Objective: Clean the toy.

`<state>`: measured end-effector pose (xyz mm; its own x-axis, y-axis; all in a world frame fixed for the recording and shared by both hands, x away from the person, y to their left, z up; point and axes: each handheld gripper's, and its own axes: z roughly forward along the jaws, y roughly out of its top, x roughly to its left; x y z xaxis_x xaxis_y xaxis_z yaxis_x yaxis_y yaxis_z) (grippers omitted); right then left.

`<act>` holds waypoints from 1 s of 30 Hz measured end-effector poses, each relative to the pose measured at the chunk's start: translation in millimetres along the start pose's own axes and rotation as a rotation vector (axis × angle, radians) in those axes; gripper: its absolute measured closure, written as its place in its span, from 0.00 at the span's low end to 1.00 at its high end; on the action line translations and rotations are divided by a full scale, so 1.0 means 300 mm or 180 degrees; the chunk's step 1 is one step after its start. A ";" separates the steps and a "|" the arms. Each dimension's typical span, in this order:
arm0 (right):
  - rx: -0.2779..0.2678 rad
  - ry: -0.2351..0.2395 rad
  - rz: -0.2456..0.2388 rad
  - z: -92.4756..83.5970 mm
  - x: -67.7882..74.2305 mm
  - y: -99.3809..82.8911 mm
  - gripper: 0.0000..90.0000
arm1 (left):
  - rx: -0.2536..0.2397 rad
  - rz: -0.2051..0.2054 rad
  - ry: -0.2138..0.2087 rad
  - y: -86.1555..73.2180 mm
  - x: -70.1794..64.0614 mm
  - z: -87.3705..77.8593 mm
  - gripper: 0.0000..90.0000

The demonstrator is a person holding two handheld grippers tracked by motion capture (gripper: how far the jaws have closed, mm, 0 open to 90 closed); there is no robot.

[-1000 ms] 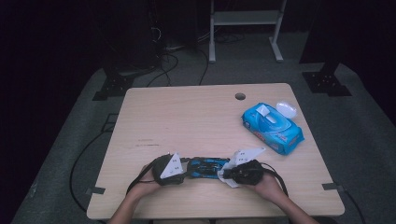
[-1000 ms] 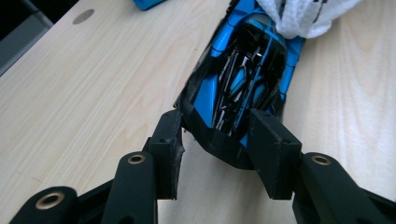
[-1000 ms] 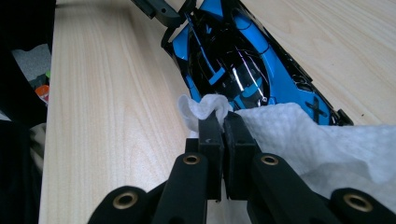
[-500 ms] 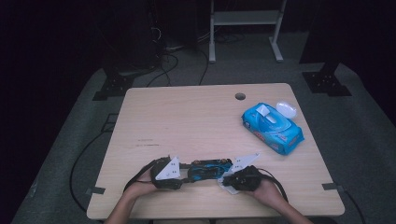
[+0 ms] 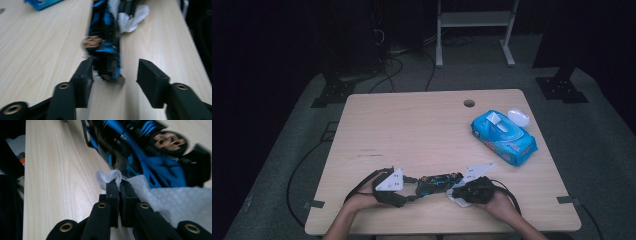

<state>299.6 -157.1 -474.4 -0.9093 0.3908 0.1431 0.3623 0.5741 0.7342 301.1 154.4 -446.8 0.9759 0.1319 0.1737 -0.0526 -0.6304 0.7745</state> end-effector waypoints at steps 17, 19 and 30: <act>-0.0213 0.0020 0.0135 -0.047 -0.007 0.004 0.96 | 0.0137 -0.0412 0.0122 0.017 0.024 0.118 0.36; -0.0231 0.0020 0.0121 -0.051 -0.006 0.007 0.96 | 0.0131 -0.0419 0.0073 0.018 0.025 0.129 0.39; -0.0224 -0.0029 0.0117 -0.047 -0.023 0.010 0.96 | 0.0225 -0.0054 0.0291 0.021 0.031 0.161 0.61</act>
<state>304.0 -168.3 -463.7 -0.8936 0.4175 0.1650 0.3799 0.5074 0.7734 320.1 114.6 -469.7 0.9530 0.2103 0.2182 -0.0181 -0.6794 0.7335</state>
